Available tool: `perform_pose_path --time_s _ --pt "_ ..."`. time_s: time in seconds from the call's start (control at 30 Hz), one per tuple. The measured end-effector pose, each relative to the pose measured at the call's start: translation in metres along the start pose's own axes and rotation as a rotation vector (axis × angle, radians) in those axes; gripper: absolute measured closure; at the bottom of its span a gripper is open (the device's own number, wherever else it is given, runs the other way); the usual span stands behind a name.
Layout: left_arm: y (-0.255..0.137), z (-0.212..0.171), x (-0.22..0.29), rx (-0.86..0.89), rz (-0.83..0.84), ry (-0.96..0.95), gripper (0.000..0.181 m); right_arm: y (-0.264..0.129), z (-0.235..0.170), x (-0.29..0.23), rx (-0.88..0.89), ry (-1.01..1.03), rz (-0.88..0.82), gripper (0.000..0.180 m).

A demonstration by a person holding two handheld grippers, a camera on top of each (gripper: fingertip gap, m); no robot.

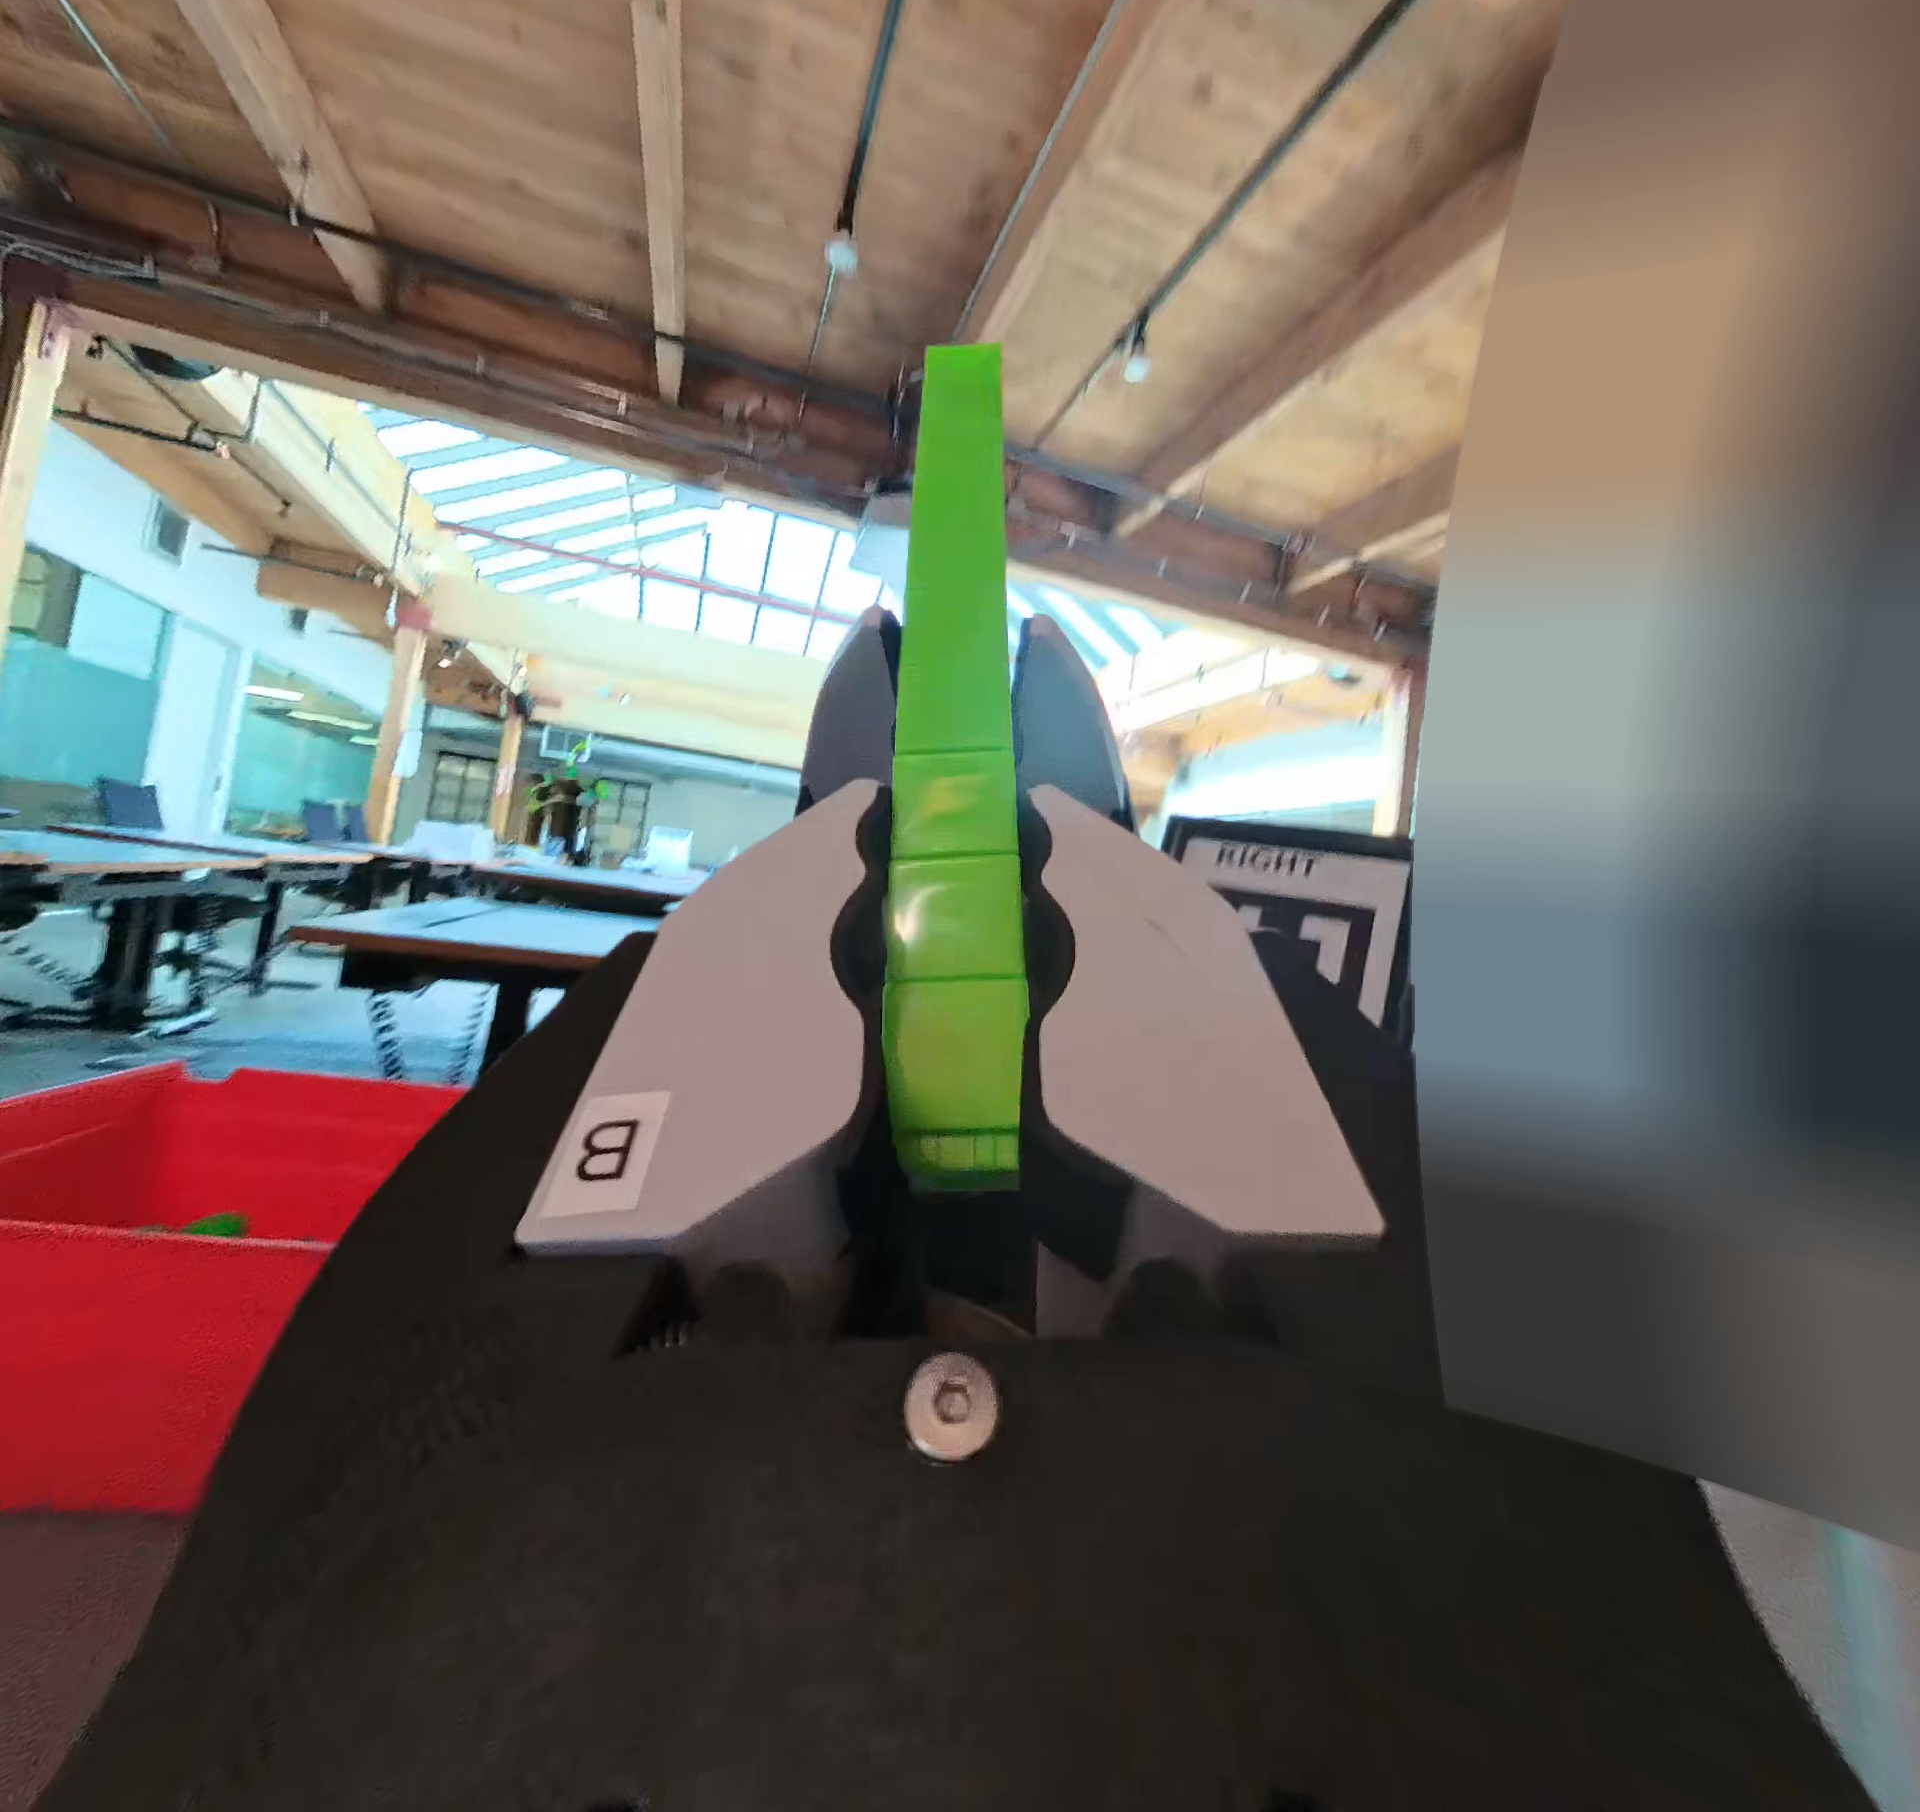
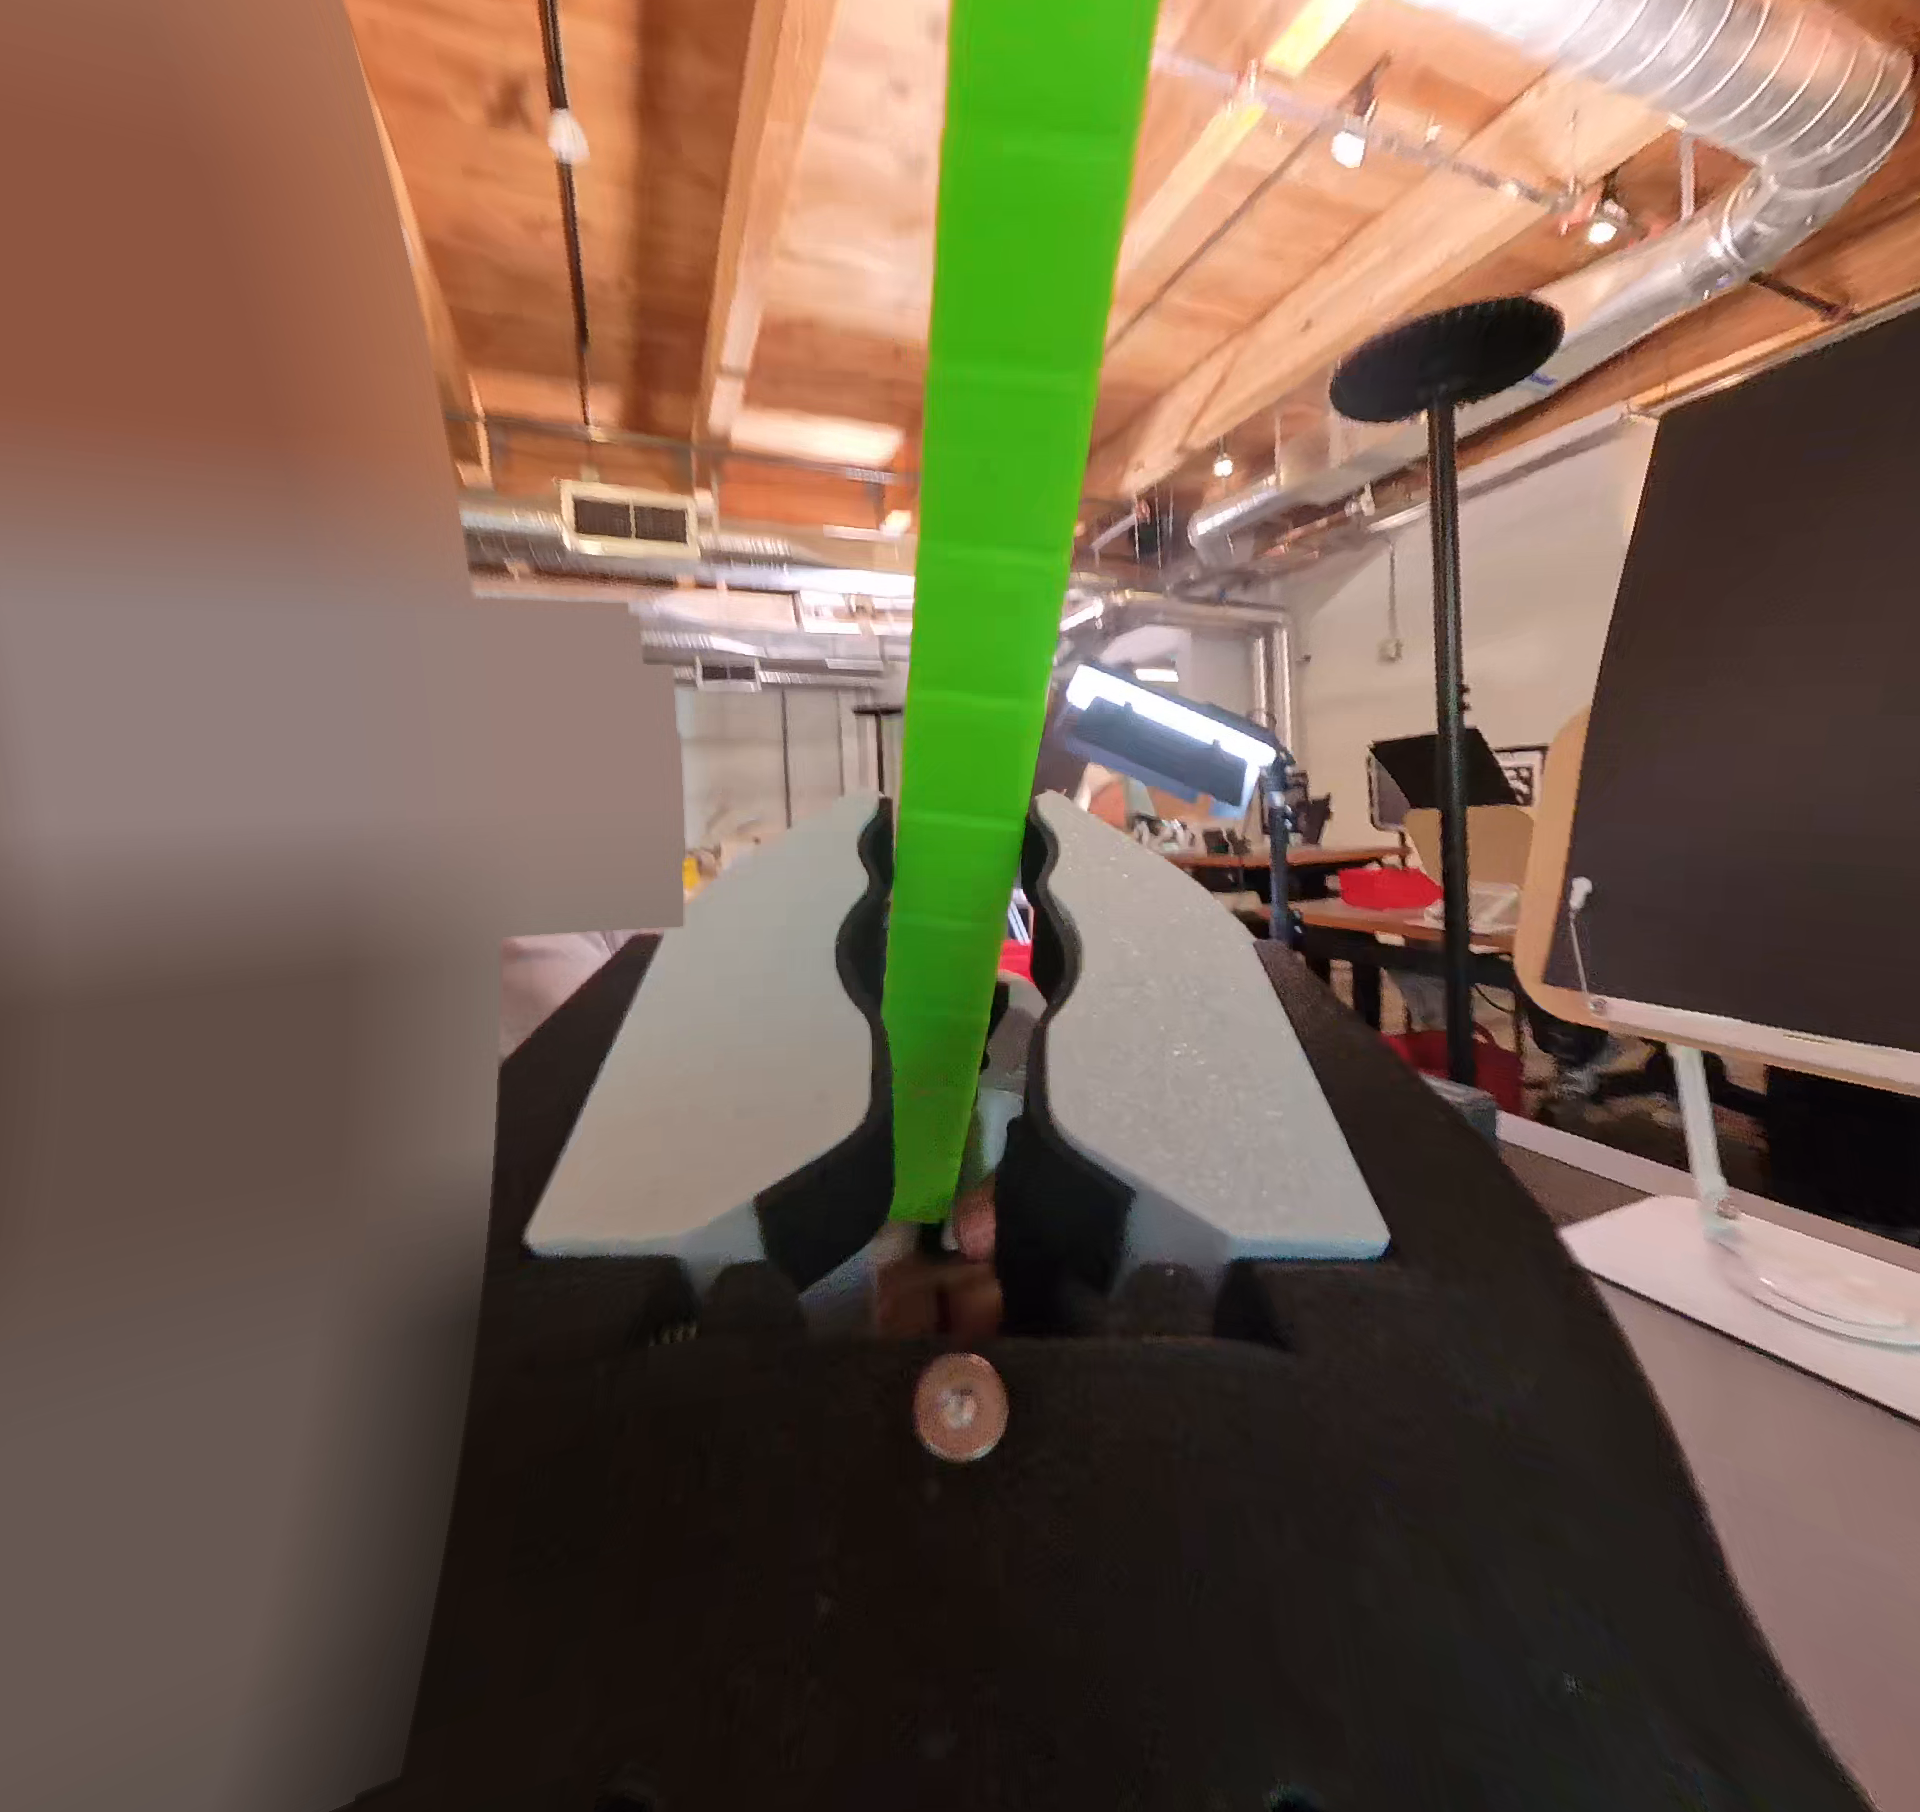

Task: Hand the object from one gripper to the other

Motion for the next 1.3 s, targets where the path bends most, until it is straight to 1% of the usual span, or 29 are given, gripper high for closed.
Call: perform_pose_path --time_s 0.03,0.1,0.13,0.17,0.2,0.23,0.3,0.37,0.47,0.53,0.63,0.7,0.83,0.9,0.97,1.1,1.2,1.3 --pt "0.001 -0.002 0.000 0.020 -0.006 -0.019 0.158 0.001 0.000 -0.001 -0.001 -0.014 -0.010 0.157" --pt "0.004 -0.007 -0.001 -0.008 -0.008 -0.039 0.158 -0.001 0.002 -0.003 -0.028 -0.020 -0.002 0.157" --pt "0.003 -0.009 -0.002 -0.042 0.005 -0.030 0.151 -0.002 0.004 -0.002 -0.043 -0.027 -0.012 0.157" --pt "0.001 -0.007 -0.005 -0.077 0.032 -0.006 0.137 -0.005 0.009 0.001 -0.039 -0.050 -0.036 0.157" --pt "-0.002 0.000 -0.008 -0.097 0.072 0.026 0.126 -0.009 0.017 0.005 -0.032 -0.085 -0.070 0.157" --pt "-0.007 0.010 -0.011 -0.103 0.118 0.062 0.119 -0.015 0.026 0.012 -0.035 -0.132 -0.123 0.158" --pt "-0.020 0.035 -0.014 -0.140 0.237 0.169 0.105 -0.032 0.047 0.031 -0.048 -0.273 -0.277 0.158" --pt "-0.036 0.058 -0.013 -0.221 0.351 0.314 0.091 -0.055 0.071 0.050 -0.045 -0.398 -0.449 0.158" --pt "-0.060 0.089 -0.008 -0.315 0.521 0.490 0.069 -0.091 0.100 0.077 -0.048 -0.519 -0.689 0.158" --pt "-0.075 0.105 -0.004 -0.335 0.615 0.554 0.062 -0.113 0.110 0.095 -0.082 -0.577 -0.834 0.158" --pt "-0.089 0.121 0.003 -0.338 0.676 0.559 0.061 -0.141 0.112 0.128 -0.202 -0.632 -1.043 0.158" --pt "-0.097 0.129 0.006 -0.323 0.712 0.555 0.065 -0.160 0.103 0.154 -0.335 -0.635 -1.168 0.158" --pt "-0.103 0.133 0.010 -0.346 0.734 0.544 0.071 -0.199 0.075 0.208 -0.613 -0.569 -1.368 0.158" --pt "-0.105 0.134 0.013 -0.358 0.737 0.563 0.074 -0.219 0.058 0.233 -0.766 -0.511 -1.440 0.158" --pt "-0.106 0.136 0.016 -0.356 0.747 0.572 0.075 -0.236 0.042 0.257 -0.896 -0.442 -1.482 0.157" --pt "-0.108 0.144 0.023 -0.315 0.737 0.601 0.077 -0.262 0.008 0.294 -1.149 -0.292 -1.497 0.157" --pt "-0.108 0.149 0.027 -0.264 0.714 0.619 0.081 -0.277 -0.016 0.309 -1.303 -0.191 -1.491 0.157" --pt "-0.108 0.148 0.027 -0.254 0.682 0.589 0.081 -0.289 -0.032 0.315 -1.430 -0.118 -1.490 0.157"
Point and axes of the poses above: each gripper's, where its closed fingertips meet, y out along the fingers, z out of its top, x = y × z across the jaws, the point moved 3 cm from there along -y, back along the fingers, and after that the axes turned 6 degrees about -z, right-handed, at the moved point
